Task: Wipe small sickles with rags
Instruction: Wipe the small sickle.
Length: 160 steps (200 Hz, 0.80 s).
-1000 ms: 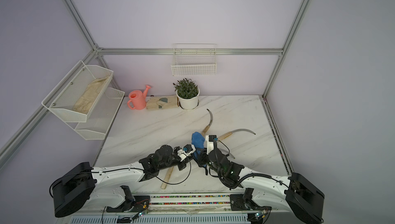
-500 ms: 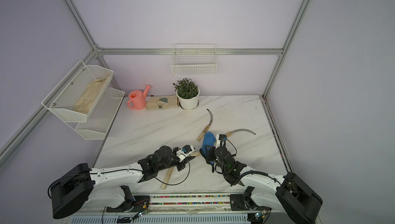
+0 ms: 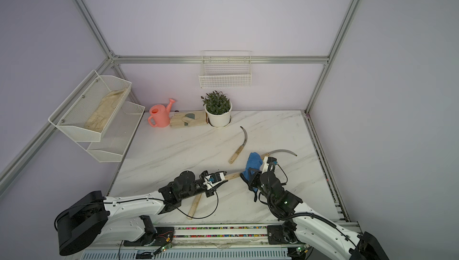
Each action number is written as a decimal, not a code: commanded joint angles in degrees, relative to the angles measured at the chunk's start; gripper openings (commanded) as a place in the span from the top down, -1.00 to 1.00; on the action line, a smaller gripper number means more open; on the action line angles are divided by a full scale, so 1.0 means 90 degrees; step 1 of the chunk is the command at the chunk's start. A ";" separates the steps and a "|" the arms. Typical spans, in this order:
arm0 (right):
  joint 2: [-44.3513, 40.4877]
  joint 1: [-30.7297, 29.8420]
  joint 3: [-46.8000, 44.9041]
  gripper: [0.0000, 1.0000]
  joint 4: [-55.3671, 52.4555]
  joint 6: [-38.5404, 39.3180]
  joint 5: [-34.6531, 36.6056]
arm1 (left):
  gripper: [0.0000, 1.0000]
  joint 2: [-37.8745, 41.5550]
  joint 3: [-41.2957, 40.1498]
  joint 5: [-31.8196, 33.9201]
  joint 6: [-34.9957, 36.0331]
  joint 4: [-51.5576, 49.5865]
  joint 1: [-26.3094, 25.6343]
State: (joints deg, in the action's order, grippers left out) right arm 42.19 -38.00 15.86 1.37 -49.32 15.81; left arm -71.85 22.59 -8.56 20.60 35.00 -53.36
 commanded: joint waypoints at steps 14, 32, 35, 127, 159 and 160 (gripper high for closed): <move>-0.0692 0.0740 -0.0175 1.00 -0.0845 -0.0477 0.0114 | 1.00 -0.0043 -0.0519 0.0066 0.0865 0.1494 -0.0098; -0.0956 0.1179 -0.0402 1.00 -0.1025 -0.0765 0.0079 | 1.00 -0.0170 -0.0609 0.0209 0.1136 0.1725 -0.0214; -0.0987 0.1259 -0.0452 1.00 -0.1039 -0.0808 0.0042 | 1.00 -0.0186 -0.0622 0.0235 0.1181 0.1766 -0.0244; -0.1981 0.2034 -0.1653 1.00 -0.1060 -0.1951 -0.0297 | 1.00 -0.0520 -0.0840 0.0792 0.1918 0.2427 -0.0790; -0.2025 0.2029 -0.1507 1.00 -0.0950 -0.1729 -0.0509 | 1.00 -0.0531 -0.0878 0.0484 0.1974 0.2446 -0.0801; -0.2019 0.2032 -0.1503 1.00 -0.0947 -0.1723 -0.0518 | 1.00 -0.0531 -0.0884 0.0473 0.1976 0.2442 -0.0800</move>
State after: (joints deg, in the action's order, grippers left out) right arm 24.29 -19.97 2.28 -7.07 -64.23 12.60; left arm -77.01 16.12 -2.28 37.19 52.47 -60.42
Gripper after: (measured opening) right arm 0.199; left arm 0.229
